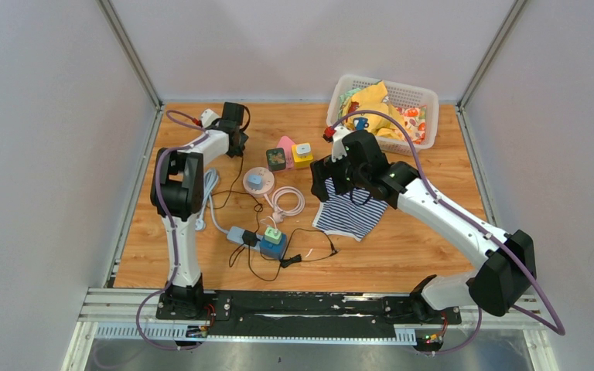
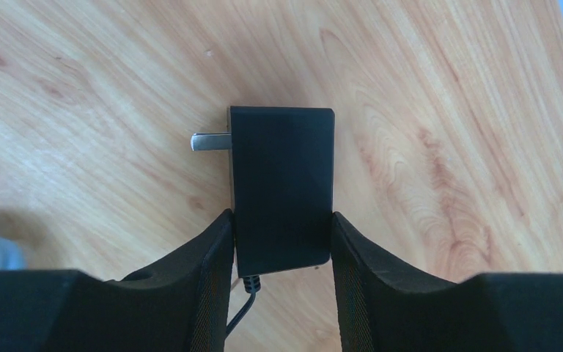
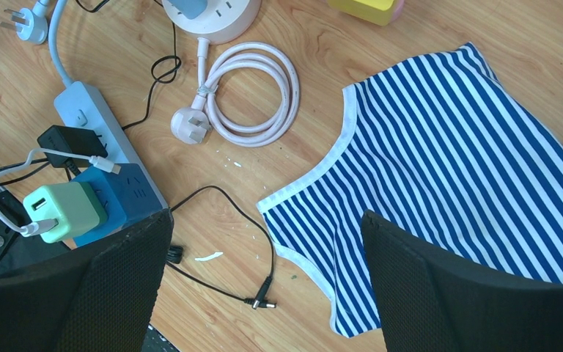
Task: Insert the plug
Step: Pick up the plug from the center of the board.
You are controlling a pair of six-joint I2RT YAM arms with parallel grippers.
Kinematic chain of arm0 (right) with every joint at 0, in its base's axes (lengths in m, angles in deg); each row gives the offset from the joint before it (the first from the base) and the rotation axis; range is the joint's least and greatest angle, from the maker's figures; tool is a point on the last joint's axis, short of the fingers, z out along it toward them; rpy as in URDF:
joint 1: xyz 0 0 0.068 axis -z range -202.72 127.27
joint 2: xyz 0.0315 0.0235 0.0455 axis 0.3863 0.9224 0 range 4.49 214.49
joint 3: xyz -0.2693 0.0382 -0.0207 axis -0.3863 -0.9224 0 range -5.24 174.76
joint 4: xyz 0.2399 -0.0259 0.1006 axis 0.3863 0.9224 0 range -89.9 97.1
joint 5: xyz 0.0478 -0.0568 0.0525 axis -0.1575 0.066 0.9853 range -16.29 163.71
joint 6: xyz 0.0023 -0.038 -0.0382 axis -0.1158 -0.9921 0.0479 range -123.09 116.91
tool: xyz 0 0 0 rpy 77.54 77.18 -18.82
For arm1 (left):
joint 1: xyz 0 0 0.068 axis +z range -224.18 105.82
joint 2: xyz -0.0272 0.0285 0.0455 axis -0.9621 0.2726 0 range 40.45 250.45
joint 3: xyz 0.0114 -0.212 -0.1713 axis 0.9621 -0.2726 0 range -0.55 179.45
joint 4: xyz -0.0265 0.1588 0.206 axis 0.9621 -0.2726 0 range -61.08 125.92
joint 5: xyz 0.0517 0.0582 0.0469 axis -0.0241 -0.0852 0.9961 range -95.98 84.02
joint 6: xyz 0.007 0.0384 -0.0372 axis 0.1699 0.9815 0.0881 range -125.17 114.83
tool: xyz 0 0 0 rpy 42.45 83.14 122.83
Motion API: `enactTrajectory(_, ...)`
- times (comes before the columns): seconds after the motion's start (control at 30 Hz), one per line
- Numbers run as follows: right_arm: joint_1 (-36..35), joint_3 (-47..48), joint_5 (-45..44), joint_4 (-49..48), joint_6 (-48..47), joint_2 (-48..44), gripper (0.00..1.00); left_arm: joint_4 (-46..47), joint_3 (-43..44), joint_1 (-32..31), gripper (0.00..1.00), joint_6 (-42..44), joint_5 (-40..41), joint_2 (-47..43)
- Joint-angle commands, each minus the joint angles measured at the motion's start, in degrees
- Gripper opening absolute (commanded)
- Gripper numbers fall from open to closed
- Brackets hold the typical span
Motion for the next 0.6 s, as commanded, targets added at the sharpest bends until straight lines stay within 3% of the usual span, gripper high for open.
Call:
enactTrajectory(0.0,-0.58,2.05,2.12,-0.25,1.76,1.17,0.97,3.31,-3.83,1.09,0.07,6.45,2.62,-6.65)
enactTrajectory(0.07,-0.6,2.06,2.82,-0.31,2.45,1.61,0.96,5.69,-5.89,1.58,0.0,8.92,1.54,-9.59)
enactTrajectory(0.4,-0.63,2.95,3.9,-0.59,4.5,1.2,0.98,13.35,-12.47,2.81,0.0,18.88,-13.81,-23.1)
enactTrajectory(0.57,-0.6,4.15,-0.39,-0.74,5.36,-0.44,1.0,16.27,-15.14,2.88,0.0,21.98,-26.34,-30.27)
